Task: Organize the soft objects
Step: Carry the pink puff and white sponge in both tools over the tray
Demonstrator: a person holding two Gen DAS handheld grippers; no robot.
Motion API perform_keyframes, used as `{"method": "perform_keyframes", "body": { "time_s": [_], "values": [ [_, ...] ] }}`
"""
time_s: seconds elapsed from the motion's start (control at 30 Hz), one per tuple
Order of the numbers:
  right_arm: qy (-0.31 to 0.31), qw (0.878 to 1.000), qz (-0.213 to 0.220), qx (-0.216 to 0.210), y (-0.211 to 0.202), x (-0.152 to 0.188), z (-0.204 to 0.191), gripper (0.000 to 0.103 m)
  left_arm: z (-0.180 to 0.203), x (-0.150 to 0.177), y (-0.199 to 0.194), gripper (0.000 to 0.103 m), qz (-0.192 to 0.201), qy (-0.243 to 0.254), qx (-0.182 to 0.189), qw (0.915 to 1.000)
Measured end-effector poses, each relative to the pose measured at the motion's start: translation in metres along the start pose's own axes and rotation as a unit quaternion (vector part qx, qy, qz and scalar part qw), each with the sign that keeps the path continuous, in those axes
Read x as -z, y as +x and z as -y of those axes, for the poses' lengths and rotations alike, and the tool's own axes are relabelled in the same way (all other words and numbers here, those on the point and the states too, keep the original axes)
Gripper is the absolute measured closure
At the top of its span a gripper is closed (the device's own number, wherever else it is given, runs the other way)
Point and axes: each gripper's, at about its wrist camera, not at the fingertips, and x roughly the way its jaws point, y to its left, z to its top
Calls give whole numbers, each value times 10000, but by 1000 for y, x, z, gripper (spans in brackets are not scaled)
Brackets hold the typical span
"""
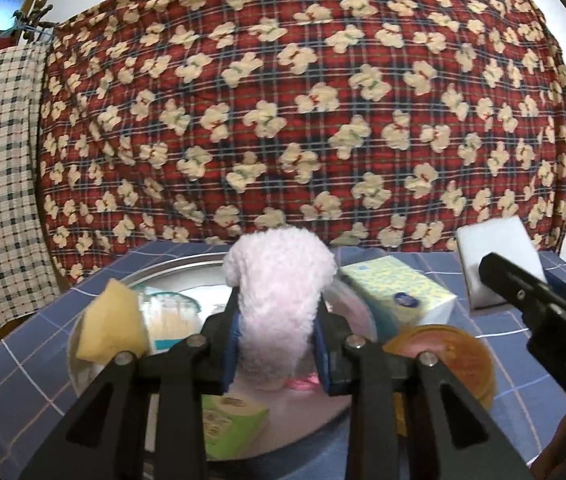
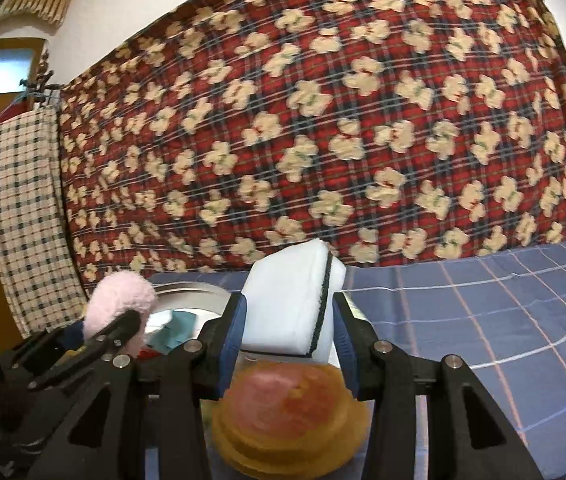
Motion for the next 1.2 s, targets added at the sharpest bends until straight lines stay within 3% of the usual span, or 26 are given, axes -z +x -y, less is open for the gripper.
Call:
{"method": "perform_keyframes", "body": {
  "time_s": [0.37,0.77,1.2],
  "values": [
    [-243,9986,-5,-466,25,-10,-56,57,-42,-1,15,73,-303,-115,-426,9986],
    [-53,9975,-50,-705,63,-17,-94,57,-85,-5,28,73,-430,-249,-737,9960],
    [-262,9981,-37,-550,71,-12,-91,57,-98,-2,45,73,-565,-228,-850,9945]
  ]
}}
